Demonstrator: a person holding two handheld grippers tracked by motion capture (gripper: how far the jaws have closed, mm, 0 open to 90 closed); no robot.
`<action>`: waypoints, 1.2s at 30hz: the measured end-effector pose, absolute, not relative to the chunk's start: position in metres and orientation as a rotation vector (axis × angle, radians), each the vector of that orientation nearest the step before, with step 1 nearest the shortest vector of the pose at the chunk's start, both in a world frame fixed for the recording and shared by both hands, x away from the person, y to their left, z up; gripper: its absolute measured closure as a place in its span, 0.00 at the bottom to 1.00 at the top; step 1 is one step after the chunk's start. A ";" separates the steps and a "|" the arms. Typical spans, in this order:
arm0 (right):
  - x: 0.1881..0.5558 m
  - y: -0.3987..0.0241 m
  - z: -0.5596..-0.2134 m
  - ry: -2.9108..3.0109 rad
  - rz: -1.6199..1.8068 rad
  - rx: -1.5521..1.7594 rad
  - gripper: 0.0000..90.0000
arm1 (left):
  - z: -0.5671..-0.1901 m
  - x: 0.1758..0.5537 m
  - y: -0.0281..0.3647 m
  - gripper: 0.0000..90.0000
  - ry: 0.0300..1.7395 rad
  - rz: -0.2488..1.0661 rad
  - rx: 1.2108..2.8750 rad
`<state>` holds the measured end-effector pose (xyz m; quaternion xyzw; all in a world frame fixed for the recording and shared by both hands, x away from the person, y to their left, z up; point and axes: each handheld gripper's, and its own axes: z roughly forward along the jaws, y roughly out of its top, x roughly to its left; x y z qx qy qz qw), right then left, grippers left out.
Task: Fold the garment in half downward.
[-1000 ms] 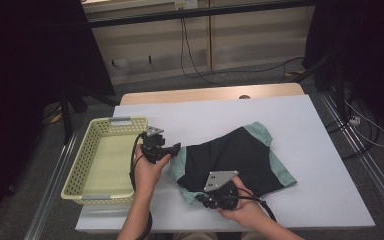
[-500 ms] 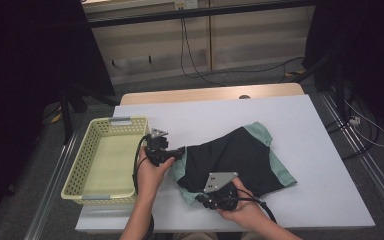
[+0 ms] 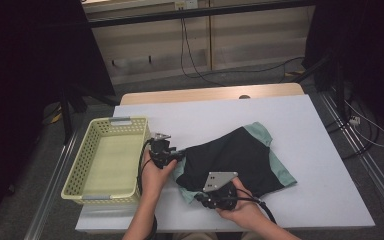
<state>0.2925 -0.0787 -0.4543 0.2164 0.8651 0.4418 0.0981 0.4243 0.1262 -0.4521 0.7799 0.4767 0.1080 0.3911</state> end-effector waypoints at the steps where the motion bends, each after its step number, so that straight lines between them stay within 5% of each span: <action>1: 0.293 -0.078 -0.454 2.559 1.304 0.637 0.91 | -0.451 0.424 0.126 0.72 1.213 0.283 1.992; 4: 0.292 -0.076 -0.453 2.558 1.303 0.633 0.91 | -0.445 0.424 0.125 0.87 1.224 0.280 2.017; 8: 0.296 -0.076 -0.451 2.553 1.328 0.662 0.91 | -0.435 0.426 0.126 0.91 1.242 0.267 2.009; 36: 0.311 -0.048 -0.425 2.420 1.485 0.695 0.92 | -0.369 0.461 0.139 0.94 1.355 0.235 2.019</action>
